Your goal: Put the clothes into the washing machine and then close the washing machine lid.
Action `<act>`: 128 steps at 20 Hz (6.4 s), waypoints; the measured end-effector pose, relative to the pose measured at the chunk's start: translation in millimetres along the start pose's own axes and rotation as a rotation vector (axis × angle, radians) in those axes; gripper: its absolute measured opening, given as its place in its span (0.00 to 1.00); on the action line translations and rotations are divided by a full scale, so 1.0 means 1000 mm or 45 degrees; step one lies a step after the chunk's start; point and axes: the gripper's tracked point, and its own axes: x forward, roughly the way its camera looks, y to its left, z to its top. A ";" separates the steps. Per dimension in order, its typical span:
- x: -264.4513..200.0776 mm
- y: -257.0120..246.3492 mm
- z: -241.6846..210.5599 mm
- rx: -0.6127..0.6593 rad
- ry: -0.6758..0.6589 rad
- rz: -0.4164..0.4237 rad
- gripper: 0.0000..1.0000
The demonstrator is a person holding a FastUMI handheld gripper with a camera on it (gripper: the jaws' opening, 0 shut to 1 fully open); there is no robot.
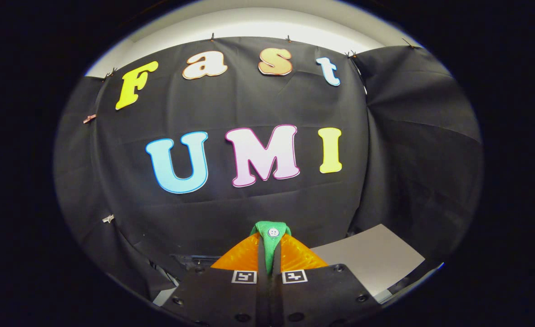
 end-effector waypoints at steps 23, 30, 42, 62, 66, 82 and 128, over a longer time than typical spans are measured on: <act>0.066 0.099 -0.225 -0.132 0.219 0.025 0.06; 0.089 0.099 -0.321 -0.225 0.355 0.038 0.06; 0.104 0.087 -0.385 -0.190 0.432 0.052 0.06; 0.099 0.079 -0.266 -0.150 0.157 0.070 0.98; 0.117 0.094 -0.232 -0.156 0.120 0.092 0.99; 0.240 0.139 -0.222 -0.159 0.180 0.240 0.99; 0.083 0.091 -0.386 -0.200 0.092 0.312 0.99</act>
